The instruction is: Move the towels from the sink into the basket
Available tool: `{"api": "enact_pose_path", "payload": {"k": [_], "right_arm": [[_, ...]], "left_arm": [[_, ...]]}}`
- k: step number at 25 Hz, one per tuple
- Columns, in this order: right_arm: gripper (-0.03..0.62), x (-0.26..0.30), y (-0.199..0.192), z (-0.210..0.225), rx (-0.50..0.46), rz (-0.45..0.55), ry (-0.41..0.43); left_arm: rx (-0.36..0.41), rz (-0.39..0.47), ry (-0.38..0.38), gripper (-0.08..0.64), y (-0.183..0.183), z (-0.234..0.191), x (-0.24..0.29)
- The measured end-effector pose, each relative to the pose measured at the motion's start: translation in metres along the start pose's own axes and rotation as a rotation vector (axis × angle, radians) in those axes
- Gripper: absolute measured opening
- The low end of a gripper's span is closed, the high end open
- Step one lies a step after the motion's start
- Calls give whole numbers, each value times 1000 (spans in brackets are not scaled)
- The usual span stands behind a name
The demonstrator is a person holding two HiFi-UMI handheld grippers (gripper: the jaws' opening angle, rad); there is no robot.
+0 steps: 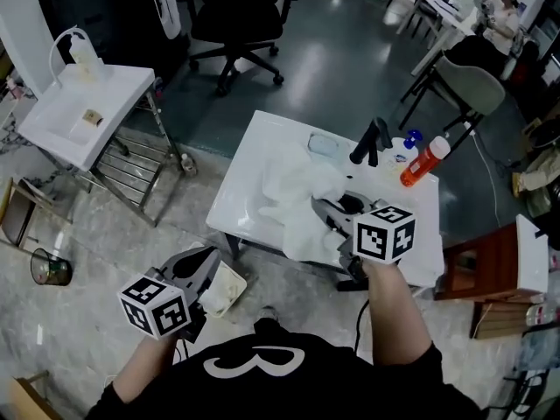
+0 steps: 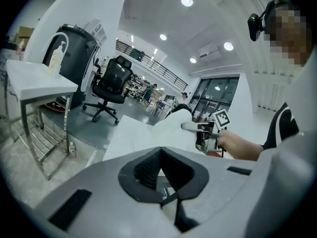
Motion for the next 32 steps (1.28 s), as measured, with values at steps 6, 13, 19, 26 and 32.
{"api": "enact_pose_path", "payload": {"k": [6, 13, 19, 26, 32], "right_arm": [[132, -21, 6, -89, -34, 97, 67], [132, -35, -7, -175, -79, 147, 124], [132, -32, -33, -233, -84, 125, 184], [132, -13, -64, -288, -91, 68, 253], [132, 11, -83, -326, -108, 8, 326]], "left_arm": [[8, 6, -10, 5, -15, 9, -51], [19, 29, 3, 5, -34, 16, -113], [20, 47, 31, 5, -50, 15, -165], [3, 64, 75, 5, -69, 5, -217], [-24, 91, 133, 5, -80, -7, -256]]}}
Point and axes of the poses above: the fingertips, and each gripper's own axes: x forward along the fingers, z to its right, y out of its top, the point moved 7 cm from there along -x, backward along the fingers
